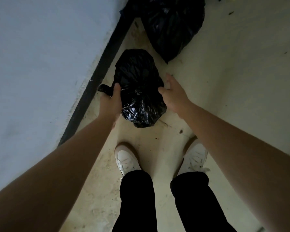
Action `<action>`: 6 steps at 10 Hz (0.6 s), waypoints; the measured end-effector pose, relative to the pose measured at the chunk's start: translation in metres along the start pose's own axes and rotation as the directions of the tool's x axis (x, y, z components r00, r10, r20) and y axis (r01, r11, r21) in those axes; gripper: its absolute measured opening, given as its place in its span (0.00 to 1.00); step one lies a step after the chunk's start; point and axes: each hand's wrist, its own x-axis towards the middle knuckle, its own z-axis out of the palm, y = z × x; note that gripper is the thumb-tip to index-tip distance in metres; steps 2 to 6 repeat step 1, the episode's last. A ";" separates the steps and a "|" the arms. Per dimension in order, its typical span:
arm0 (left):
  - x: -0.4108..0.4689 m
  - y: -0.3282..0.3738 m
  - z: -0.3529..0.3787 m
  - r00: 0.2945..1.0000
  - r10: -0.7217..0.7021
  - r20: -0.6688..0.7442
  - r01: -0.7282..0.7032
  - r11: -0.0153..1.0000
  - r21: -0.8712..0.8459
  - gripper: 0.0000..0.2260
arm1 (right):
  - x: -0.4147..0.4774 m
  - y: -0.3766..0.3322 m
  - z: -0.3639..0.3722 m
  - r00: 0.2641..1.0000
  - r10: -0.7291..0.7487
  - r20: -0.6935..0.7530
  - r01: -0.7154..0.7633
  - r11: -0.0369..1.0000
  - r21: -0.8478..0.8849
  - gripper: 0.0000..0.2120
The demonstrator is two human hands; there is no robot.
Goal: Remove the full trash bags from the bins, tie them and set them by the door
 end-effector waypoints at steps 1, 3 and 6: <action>-0.024 0.040 -0.024 0.980 0.195 -0.036 -0.187 0.968 0.167 0.27 | -0.028 -0.041 -0.030 0.997 -0.030 -0.077 0.023 0.995 -0.094 0.25; -0.024 0.040 -0.024 0.980 0.195 -0.036 -0.187 0.968 0.167 0.27 | -0.028 -0.041 -0.030 0.997 -0.030 -0.077 0.023 0.995 -0.094 0.25; -0.024 0.040 -0.024 0.980 0.195 -0.036 -0.187 0.968 0.167 0.27 | -0.028 -0.041 -0.030 0.997 -0.030 -0.077 0.023 0.995 -0.094 0.25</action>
